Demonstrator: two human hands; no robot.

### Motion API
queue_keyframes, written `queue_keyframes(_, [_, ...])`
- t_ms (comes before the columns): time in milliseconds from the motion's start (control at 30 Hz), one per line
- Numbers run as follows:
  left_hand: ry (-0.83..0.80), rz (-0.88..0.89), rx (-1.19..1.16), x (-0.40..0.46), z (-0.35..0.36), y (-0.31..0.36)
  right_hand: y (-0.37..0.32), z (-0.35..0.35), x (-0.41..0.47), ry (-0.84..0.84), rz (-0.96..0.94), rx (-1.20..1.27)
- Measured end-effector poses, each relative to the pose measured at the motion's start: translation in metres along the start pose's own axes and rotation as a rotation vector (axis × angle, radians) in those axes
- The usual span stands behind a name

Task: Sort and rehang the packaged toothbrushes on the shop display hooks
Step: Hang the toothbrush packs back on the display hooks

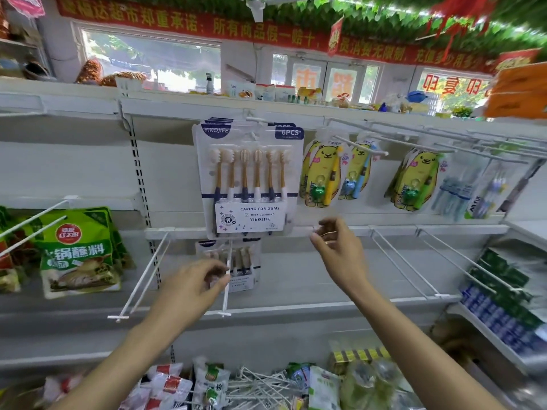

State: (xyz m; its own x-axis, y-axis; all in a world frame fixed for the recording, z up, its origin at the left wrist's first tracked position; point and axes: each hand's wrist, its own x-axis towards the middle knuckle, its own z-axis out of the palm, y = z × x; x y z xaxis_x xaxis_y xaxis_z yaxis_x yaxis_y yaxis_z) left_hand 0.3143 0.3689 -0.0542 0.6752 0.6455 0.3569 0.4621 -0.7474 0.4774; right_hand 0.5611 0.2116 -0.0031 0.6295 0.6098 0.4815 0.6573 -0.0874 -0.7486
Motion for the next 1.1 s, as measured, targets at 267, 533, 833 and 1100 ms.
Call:
queue_keyframes(267, [0.125, 0.381, 0.104, 0.009, 0.029, 0.068, 0.027, -0.059, -0.066, -0.065, -0.208, -0.422])
queue_keyframes(533, [0.028, 0.578, 0.106, 0.007, 0.075, 0.147, 0.040, -0.129, -0.117, -0.061, -0.195, -0.659])
queue_keyframes(833, [-0.062, 0.711, 0.077, -0.009, 0.136, 0.253, 0.081, -0.220, -0.174, -0.018, -0.096, -0.795])
queue_keyframes(1100, [-0.130, 0.781, 0.043, -0.031, 0.205, 0.369, 0.132, -0.333, -0.220, -0.023, 0.017, -0.848])
